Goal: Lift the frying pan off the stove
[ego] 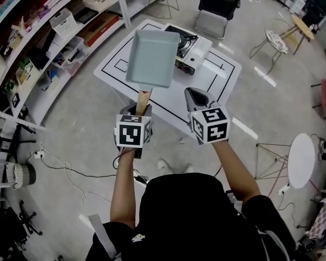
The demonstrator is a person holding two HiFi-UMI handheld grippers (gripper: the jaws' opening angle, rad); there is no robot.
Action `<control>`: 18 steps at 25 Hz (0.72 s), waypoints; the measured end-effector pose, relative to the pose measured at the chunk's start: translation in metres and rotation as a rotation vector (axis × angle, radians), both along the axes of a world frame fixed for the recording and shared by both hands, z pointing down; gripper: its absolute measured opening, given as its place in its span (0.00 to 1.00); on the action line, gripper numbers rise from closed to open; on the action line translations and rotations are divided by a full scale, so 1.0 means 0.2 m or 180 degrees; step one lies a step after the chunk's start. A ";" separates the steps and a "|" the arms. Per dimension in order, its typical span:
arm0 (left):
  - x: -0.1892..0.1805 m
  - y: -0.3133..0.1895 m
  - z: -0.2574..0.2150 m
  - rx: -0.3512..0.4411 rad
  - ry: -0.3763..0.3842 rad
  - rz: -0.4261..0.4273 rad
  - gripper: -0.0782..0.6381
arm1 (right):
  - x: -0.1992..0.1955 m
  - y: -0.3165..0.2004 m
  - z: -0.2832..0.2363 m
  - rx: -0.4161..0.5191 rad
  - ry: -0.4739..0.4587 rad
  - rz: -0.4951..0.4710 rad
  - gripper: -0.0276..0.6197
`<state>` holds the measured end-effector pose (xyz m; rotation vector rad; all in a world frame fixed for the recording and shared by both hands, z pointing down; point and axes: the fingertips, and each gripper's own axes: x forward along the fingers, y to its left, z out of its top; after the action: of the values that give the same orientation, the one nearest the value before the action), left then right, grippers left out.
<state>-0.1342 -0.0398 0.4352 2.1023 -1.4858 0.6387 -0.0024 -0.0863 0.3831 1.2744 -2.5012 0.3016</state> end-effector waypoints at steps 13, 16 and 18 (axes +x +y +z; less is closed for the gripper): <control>0.13 0.18 -0.03 0.0011 -0.0037 -0.0123 0.27 | 0.09 0.15 -0.03 0.0075 0.0003 -0.0200 0.04; 0.15 0.20 -0.03 0.0012 -0.0030 -0.0146 0.27 | 0.11 0.18 -0.03 0.0061 -0.0017 -0.0204 0.04; 0.16 0.22 -0.03 0.0005 -0.0021 -0.0151 0.27 | 0.11 0.19 -0.02 0.0039 -0.0021 -0.0214 0.04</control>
<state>-0.1021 0.0042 0.4289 2.0616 -1.5353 0.6277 0.0203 -0.0488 0.3791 1.1928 -2.5491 0.2753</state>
